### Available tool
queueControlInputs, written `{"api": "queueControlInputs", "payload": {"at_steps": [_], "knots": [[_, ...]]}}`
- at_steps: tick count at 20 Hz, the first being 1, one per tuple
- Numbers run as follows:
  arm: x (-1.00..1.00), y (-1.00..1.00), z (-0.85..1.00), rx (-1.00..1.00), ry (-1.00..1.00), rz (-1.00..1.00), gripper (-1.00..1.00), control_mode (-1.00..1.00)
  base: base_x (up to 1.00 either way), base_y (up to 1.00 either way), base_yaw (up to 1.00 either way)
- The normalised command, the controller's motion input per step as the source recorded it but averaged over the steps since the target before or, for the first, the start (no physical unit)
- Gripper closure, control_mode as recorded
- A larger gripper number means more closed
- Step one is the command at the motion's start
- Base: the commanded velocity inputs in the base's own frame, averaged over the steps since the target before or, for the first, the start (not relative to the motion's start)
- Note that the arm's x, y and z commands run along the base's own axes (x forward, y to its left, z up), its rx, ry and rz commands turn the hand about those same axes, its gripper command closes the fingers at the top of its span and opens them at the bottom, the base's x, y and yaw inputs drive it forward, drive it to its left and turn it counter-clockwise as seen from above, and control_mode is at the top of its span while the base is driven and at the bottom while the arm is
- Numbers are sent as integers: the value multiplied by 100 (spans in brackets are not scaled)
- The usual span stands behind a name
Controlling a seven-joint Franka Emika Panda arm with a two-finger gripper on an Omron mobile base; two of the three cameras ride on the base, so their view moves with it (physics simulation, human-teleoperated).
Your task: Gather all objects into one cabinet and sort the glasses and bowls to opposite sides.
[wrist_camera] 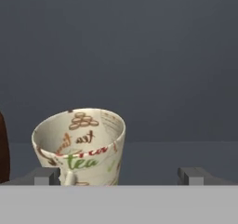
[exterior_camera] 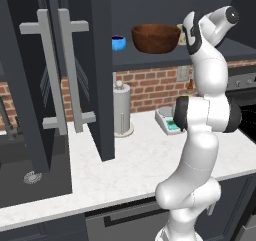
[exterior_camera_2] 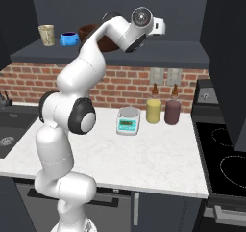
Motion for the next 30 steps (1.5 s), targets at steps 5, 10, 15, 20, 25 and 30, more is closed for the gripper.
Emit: {"api": "queueControlInputs", "payload": {"at_steps": [5, 10, 15, 20, 25, 30], "knots": [[0, 0, -3, 0, 0, 0, -100, -100, 0, 0, 0], [0, 0, -14, 0, 0, 0, -100, -100, 0, 0, 0], [0, 0, -21, 0, 0, 0, -100, -100, 0, 0, 0], [0, 3, -19, 0, 0, 0, -100, -100, 0, 0, 0], [0, 0, -3, 0, 0, 0, -100, -100, 0, 0, 0], [0, 1, 0, 0, 0, 0, 100, -100, 0, 0, 0]]}}
